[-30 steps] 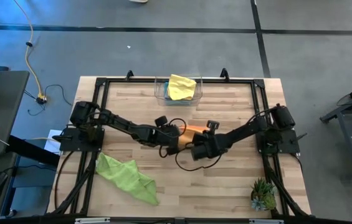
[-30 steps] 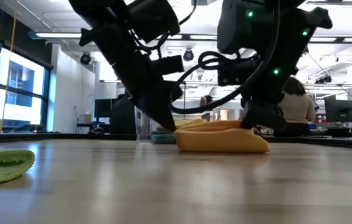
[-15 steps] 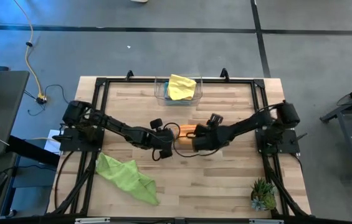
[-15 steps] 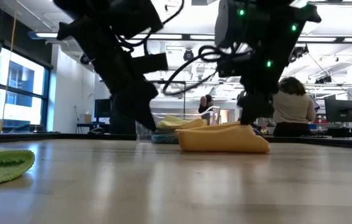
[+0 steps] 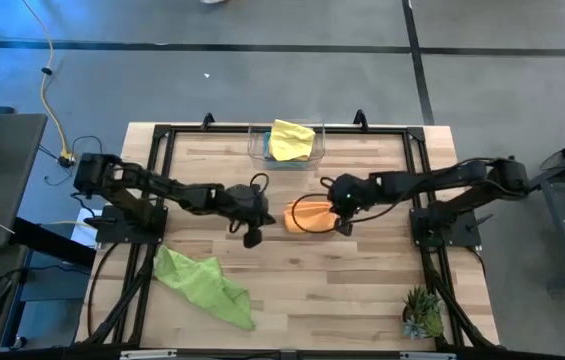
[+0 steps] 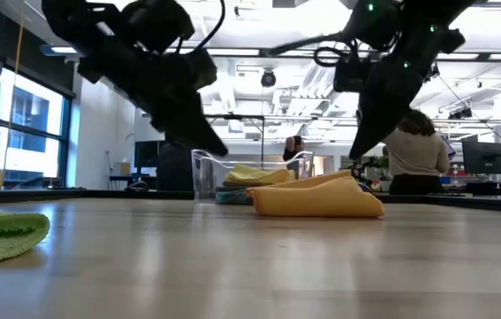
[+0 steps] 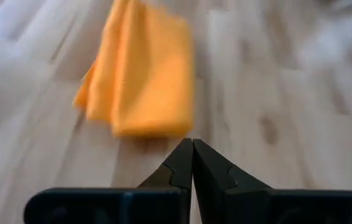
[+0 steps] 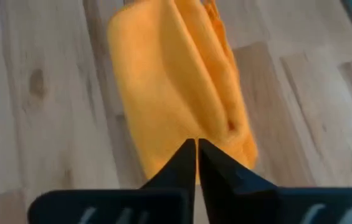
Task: Fold microfiber towels
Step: Fold the orange towel
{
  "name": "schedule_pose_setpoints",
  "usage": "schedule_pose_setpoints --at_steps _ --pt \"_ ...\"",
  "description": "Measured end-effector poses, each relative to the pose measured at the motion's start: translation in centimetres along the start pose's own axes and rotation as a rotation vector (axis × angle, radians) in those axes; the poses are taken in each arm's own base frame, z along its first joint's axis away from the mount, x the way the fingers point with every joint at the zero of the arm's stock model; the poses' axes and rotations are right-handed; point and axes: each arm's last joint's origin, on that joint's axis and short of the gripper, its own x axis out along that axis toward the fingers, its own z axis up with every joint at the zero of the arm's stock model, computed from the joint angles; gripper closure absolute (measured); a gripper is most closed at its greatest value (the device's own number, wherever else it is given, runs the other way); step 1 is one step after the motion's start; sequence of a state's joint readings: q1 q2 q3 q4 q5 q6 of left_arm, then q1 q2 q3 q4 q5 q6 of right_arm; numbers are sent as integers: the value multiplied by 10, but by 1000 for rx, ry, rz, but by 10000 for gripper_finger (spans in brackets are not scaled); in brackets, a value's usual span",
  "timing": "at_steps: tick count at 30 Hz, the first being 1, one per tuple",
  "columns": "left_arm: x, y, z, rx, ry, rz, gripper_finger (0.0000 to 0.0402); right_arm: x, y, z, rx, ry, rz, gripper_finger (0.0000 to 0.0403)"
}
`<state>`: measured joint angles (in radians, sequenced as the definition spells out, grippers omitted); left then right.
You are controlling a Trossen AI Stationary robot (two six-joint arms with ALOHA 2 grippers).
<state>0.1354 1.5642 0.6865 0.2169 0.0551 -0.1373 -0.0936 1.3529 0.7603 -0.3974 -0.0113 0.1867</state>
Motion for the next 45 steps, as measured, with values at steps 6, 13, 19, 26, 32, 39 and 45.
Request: schedule_pose_setpoints --at_steps 6,13,19,26,32,39,45 --pt "-3 21 8 -61 23 -162 401 -6 -23 -6 20 51 72 383" --pt "-5 27 26 -192 -26 -163 359 -27 -21 11 173 22 115 346" --pt "-6 27 39 -305 -81 -50 329 -44 -9 34 192 -21 46 265" --pt "-3 26 37 -231 -83 -2 387 -27 -3 45 -39 -21 -14 221" --pt "-3 27 35 -289 -76 57 397 3 0 43 -276 59 3 231" --pt "-2 27 30 -275 -26 67 401 30 -5 44 -315 84 74 282" --pt "-2 29 25 -244 -11 32 401 49 -9 38 -262 156 50 315"
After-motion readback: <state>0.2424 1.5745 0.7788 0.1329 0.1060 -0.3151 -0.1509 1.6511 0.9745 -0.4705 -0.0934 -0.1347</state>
